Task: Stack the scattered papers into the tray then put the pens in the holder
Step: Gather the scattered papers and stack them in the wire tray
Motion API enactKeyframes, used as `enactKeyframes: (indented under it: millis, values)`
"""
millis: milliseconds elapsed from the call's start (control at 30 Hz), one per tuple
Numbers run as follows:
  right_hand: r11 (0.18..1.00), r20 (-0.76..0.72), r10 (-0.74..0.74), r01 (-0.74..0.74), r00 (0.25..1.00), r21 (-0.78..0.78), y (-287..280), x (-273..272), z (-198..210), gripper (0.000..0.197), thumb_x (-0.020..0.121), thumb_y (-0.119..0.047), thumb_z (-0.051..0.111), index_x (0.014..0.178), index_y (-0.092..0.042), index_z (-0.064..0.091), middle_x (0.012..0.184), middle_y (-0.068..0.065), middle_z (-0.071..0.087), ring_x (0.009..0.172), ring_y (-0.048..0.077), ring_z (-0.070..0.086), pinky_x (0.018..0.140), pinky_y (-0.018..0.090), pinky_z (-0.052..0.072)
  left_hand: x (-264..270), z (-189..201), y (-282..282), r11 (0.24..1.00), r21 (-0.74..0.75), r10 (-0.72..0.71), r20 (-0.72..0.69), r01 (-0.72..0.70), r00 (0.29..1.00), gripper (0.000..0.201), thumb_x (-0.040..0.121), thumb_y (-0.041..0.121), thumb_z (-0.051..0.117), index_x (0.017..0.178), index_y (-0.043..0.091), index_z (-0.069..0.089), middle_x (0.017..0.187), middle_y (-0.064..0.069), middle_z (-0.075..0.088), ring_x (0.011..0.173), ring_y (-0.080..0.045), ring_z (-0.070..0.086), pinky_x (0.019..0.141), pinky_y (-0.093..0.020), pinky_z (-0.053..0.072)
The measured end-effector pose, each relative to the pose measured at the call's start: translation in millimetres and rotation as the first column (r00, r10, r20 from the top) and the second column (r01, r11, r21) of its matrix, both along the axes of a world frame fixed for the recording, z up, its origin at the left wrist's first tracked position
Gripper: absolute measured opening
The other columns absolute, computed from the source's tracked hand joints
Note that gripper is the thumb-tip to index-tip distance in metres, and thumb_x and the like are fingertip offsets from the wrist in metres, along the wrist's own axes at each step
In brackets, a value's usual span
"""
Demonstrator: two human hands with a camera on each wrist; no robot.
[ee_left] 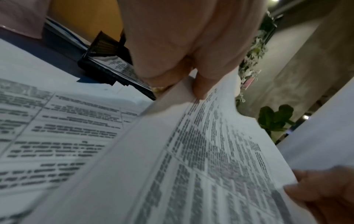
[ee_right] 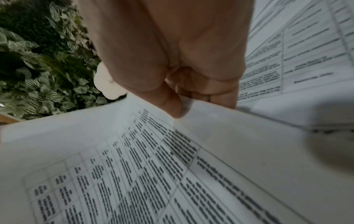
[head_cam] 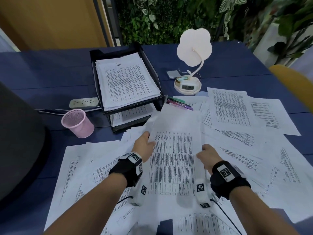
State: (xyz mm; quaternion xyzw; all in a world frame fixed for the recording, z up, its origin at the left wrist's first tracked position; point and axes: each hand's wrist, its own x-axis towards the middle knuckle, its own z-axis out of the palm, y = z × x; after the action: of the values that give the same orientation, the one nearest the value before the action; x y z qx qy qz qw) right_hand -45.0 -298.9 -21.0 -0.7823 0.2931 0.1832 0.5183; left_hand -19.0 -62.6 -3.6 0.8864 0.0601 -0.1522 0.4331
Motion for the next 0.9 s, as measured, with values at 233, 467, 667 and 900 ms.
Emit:
enactKeyframes:
  millis: [233, 467, 667, 900]
  values:
    - [0.999, 0.383, -0.048, 0.036, 0.923, 0.038, 7.0, 11.1, 48.3, 0.015, 0.089, 0.003, 0.044, 0.097, -0.004, 0.054, 0.102, 0.021, 0.064, 0.079, 0.023, 0.055, 0.077, 0.044, 0.052, 4.4, 47.9, -2.3, 0.932, -0.343, 0.213, 0.254, -0.118, 0.944, 0.014, 0.097, 0.015, 0.049, 0.108, 0.023, 0.044, 0.102, 0.008, 0.06, 0.082, -0.002, 0.058, 0.067, -0.016, 0.045]
    - [0.998, 0.671, -0.046, 0.009, 0.74, 0.059, 30.2, 34.3, 107.7, 0.025, 0.094, -0.001, 0.045, 0.099, -0.025, 0.053, 0.103, 0.001, 0.066, 0.093, 0.016, 0.063, 0.081, 0.028, 0.052, 22.4, 106.4, -3.4, 0.863, -0.5, 0.311, 0.403, -0.077, 0.861, 0.045, 0.099, 0.01, 0.043, 0.141, 0.003, 0.026, 0.116, 0.016, 0.043, 0.062, 0.034, 0.043, 0.063, 0.004, 0.041]
    - [0.994, 0.65, -0.076, 0.005, 0.756, 0.11, 39.6, 40.2, 109.6, 0.028, 0.089, 0.004, 0.047, 0.097, -0.023, 0.048, 0.085, -0.008, 0.059, 0.07, 0.005, 0.055, 0.066, 0.021, 0.049, 31.9, 92.0, 11.8, 0.862, -0.486, 0.333, 0.328, -0.144, 0.884, 0.024, 0.093, 0.006, 0.051, 0.105, 0.023, 0.04, 0.101, -0.001, 0.061, 0.081, -0.006, 0.061, 0.076, -0.035, 0.051]
    - [0.977, 0.533, -0.115, 0.0, 0.838, 0.211, 32.4, 38.8, 93.4, 0.036, 0.085, 0.013, 0.04, 0.109, -0.013, 0.042, 0.09, -0.006, 0.054, 0.075, 0.008, 0.051, 0.063, 0.02, 0.044, 35.1, 59.5, 20.8, 0.81, -0.547, 0.289, 0.06, -0.211, 0.955, 0.035, 0.084, 0.003, 0.061, 0.111, 0.022, 0.051, 0.112, -0.001, 0.064, 0.104, -0.017, 0.06, 0.102, -0.047, 0.044]
